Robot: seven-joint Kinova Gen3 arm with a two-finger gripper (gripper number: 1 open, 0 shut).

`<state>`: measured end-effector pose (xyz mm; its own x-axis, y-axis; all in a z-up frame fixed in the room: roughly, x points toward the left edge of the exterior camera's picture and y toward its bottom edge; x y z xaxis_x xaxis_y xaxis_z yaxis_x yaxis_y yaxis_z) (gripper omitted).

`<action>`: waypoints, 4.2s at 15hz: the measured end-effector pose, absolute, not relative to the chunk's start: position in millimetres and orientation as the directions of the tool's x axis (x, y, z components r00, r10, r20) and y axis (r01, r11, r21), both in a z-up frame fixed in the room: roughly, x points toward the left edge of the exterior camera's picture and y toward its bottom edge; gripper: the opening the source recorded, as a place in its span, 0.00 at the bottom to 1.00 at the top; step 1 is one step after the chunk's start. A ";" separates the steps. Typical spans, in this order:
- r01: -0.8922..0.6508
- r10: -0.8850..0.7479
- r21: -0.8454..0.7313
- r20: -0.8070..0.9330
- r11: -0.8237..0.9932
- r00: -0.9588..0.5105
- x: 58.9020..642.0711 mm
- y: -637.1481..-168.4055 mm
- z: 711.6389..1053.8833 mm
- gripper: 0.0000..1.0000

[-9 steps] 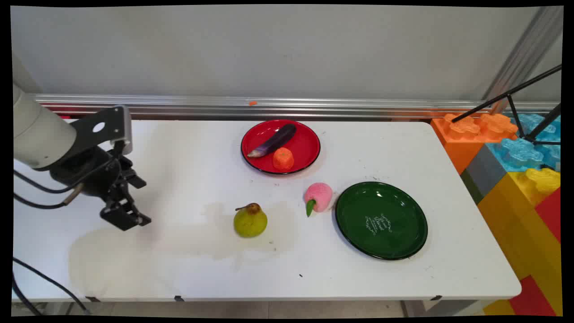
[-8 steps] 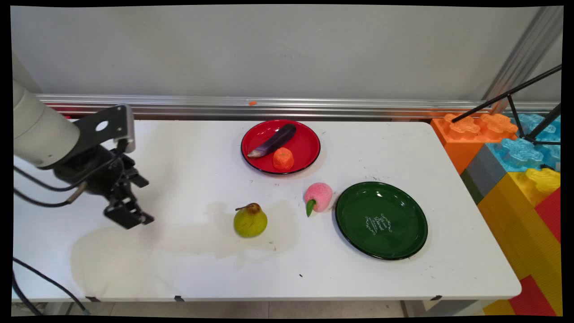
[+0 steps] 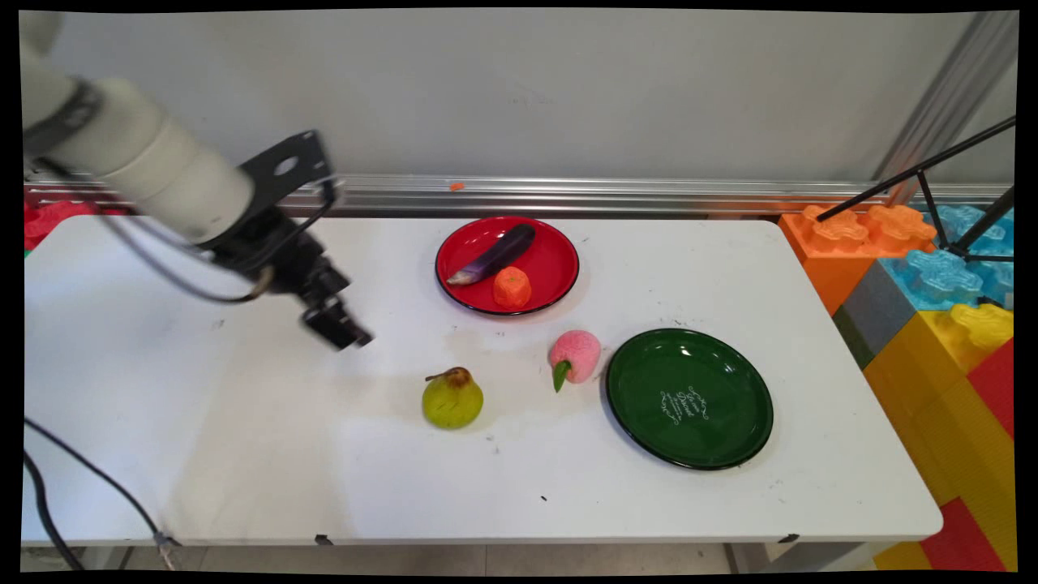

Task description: Pick up the eggplant from the red plate, then place the picked object on the table

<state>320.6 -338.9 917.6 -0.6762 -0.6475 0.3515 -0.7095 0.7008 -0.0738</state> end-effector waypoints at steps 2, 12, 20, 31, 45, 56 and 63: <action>-0.737 -0.667 -0.069 0.375 0.672 -0.644 305.5 -364.0 920.1 1.00; -0.874 -0.771 -0.023 0.460 0.485 -0.440 255.7 -476.8 899.3 1.00; -0.923 -0.804 -0.017 0.485 0.384 -0.344 244.2 -553.1 843.0 1.00; -0.949 -0.837 0.022 0.477 0.316 -0.267 247.8 -606.1 763.8 1.00; -0.946 -0.833 0.041 0.487 0.321 -0.262 236.0 -623.1 761.2 0.00; -0.888 -0.762 -0.015 0.507 0.459 -0.403 217.7 -596.8 873.0 0.00; -0.771 -0.703 0.009 0.417 0.637 -0.576 218.1 -536.0 909.7 0.00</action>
